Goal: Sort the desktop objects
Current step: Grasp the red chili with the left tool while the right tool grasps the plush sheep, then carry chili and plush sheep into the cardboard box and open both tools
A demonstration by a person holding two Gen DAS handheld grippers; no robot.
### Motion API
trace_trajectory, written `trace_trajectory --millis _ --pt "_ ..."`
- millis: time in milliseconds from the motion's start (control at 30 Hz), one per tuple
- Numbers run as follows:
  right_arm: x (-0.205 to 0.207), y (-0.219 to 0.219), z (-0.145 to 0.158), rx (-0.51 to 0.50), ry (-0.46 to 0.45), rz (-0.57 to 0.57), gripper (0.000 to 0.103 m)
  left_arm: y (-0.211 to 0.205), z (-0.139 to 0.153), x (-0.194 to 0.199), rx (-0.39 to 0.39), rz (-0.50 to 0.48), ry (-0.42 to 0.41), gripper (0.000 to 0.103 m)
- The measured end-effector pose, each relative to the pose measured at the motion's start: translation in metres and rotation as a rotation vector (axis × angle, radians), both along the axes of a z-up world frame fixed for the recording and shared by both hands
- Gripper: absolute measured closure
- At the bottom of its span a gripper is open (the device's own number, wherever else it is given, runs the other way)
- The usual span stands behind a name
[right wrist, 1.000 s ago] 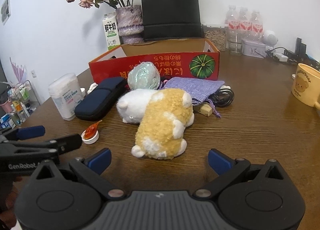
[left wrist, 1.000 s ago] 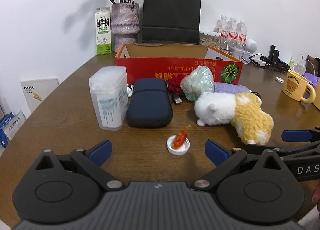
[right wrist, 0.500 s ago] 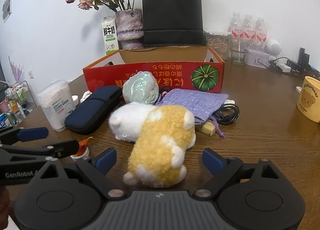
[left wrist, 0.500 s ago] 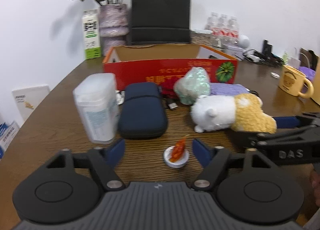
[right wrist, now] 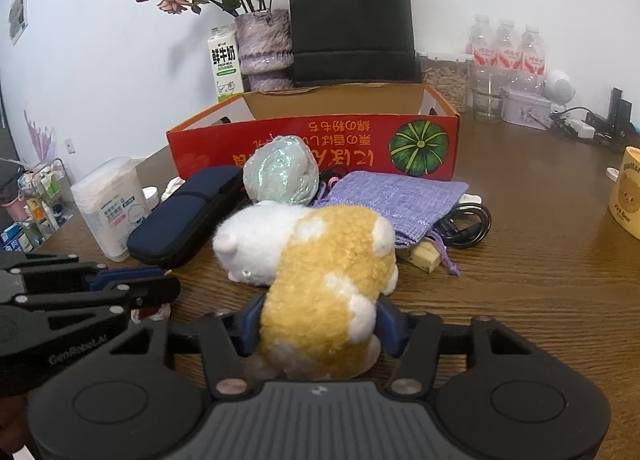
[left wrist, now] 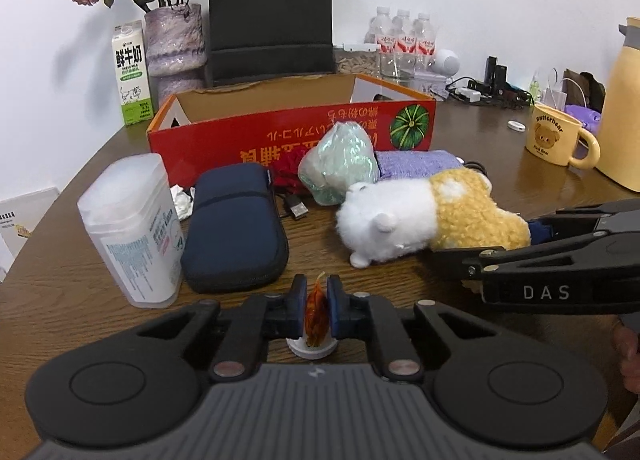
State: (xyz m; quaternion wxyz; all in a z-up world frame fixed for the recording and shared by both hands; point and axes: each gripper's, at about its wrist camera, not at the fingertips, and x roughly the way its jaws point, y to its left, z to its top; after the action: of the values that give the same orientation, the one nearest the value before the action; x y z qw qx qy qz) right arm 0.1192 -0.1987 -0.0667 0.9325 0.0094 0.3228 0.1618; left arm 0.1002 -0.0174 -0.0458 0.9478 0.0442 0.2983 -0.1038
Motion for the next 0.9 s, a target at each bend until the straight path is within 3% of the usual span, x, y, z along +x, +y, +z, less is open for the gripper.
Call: trace_trajectory --millis 333,567,733,900 --pt "-0.01 -0.014 0.011 0.068 -0.059 -0.01 0.056 0.008 0.016 -0.007 -0.046 0.023 -0.034 0.091" --pt "-0.016 -0.022 0.035 0.101 -0.132 -0.019 0.057 0.013 0.041 -0.008 -0.081 0.019 -0.074 0.092" --pt "0.008 -0.03 0.058 0.114 -0.183 -0.035 0.057 0.02 0.079 0.015 -0.088 0.028 -0.132 0.092" --pt "0.05 -0.034 0.081 0.135 -0.213 -0.053 0.057 0.026 0.11 0.065 -0.11 0.072 -0.127 0.092"
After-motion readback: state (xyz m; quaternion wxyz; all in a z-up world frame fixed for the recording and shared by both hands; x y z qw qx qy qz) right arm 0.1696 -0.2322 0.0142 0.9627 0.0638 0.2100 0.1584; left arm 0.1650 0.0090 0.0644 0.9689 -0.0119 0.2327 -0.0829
